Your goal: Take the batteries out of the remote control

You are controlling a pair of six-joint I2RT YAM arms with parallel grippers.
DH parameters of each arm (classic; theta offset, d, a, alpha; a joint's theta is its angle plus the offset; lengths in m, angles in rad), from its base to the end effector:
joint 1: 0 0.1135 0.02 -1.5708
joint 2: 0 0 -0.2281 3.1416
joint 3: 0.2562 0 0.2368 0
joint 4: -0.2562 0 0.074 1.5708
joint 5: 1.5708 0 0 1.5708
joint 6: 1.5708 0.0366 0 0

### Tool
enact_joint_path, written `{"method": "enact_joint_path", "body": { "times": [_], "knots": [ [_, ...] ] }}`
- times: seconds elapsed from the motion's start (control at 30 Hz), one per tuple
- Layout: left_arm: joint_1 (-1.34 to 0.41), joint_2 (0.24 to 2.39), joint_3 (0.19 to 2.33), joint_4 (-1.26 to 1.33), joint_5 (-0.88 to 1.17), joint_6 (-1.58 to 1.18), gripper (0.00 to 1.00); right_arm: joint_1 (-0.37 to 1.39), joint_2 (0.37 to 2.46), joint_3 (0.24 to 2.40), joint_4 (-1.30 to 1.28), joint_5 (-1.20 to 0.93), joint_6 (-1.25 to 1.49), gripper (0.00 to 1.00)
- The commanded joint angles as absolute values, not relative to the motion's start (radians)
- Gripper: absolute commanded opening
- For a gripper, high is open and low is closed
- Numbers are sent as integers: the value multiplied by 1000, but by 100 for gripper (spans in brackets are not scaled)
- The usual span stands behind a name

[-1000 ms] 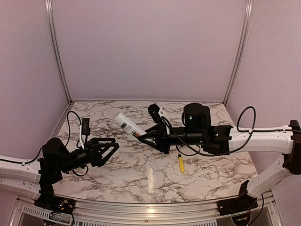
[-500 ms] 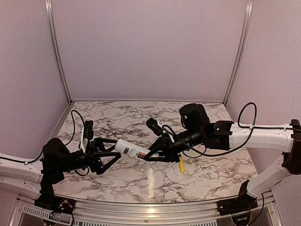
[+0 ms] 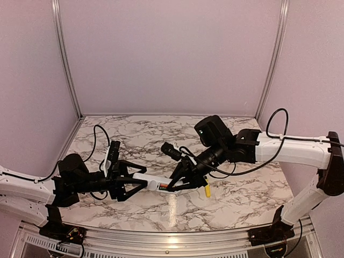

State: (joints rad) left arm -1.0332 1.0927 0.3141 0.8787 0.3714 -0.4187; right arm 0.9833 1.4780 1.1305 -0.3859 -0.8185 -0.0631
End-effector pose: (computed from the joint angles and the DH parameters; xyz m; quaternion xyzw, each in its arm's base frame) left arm 0.1053 -0.2025 0.2087 0.3299 0.5870 -0.5765 0.4629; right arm 0.1486 0.2714 0.2528 -0.5589 0.6452 0.4914 0.1728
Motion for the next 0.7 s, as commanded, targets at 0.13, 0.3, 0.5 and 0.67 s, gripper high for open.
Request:
{"method": "enact_joint_path", "body": {
  "times": [0.13, 0.3, 0.5, 0.67],
  "knots": [
    [-1035, 1048, 406, 667, 422, -319, 79, 979, 1549, 1274, -581, -859, -163, 0],
    [-1035, 1084, 414, 666, 455, -326, 82, 979, 1574, 1351, -678, -845, -202, 0],
    [-1035, 1141, 447, 641, 482, -324, 78, 979, 1612, 1424, -767, -818, -240, 0],
    [-1035, 1159, 454, 642, 494, -330, 69, 979, 1641, 1441, -800, -819, -264, 0]
  ]
}}
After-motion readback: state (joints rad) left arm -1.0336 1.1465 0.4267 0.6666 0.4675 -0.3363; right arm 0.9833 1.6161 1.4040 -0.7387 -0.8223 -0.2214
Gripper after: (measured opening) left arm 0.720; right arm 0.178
